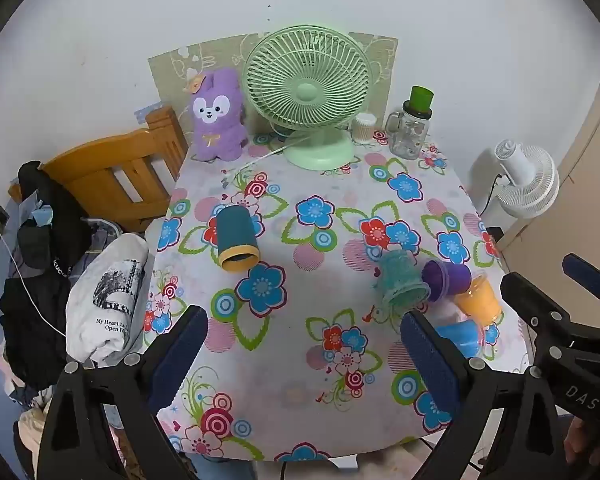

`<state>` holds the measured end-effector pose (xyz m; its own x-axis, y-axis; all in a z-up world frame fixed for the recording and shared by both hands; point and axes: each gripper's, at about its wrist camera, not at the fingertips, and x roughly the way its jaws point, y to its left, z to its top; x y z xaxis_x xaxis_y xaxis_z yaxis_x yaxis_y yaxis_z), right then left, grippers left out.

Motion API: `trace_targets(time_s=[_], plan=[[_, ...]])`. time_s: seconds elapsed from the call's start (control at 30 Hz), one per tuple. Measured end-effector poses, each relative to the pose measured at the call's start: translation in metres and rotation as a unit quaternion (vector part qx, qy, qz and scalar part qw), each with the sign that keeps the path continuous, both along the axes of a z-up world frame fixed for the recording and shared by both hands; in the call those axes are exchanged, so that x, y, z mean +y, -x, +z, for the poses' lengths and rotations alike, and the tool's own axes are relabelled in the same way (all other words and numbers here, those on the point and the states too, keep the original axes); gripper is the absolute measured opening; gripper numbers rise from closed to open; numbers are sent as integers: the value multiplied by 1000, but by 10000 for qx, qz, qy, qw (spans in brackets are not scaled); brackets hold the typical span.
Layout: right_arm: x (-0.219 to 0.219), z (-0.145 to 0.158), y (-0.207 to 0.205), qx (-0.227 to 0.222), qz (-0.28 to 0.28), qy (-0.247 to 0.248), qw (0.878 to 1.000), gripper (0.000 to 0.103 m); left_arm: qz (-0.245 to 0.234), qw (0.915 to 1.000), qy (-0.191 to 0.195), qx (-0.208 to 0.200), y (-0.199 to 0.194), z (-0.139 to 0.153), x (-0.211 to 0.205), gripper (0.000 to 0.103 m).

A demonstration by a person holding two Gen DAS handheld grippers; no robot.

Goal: Flip cup upside down

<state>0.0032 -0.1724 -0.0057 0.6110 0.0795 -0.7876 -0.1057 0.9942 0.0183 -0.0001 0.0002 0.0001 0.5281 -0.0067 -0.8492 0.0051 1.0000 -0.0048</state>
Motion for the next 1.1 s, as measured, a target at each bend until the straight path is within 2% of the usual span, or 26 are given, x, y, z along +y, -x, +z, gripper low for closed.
trace_targets(time_s=[0.27, 0.5, 1.1], plan=[[-2, 0, -1, 4, 6, -11, 10000, 97, -3, 10000, -98, 9, 0, 0, 0, 98], [-5, 0, -5, 2, -17, -15, 10000, 97, -46, 10000, 63, 23, -3, 1, -4, 98], [-3, -1, -6, 24, -40, 5, 10000, 97, -26, 10000, 40, 45, -6, -3, -1, 98]])
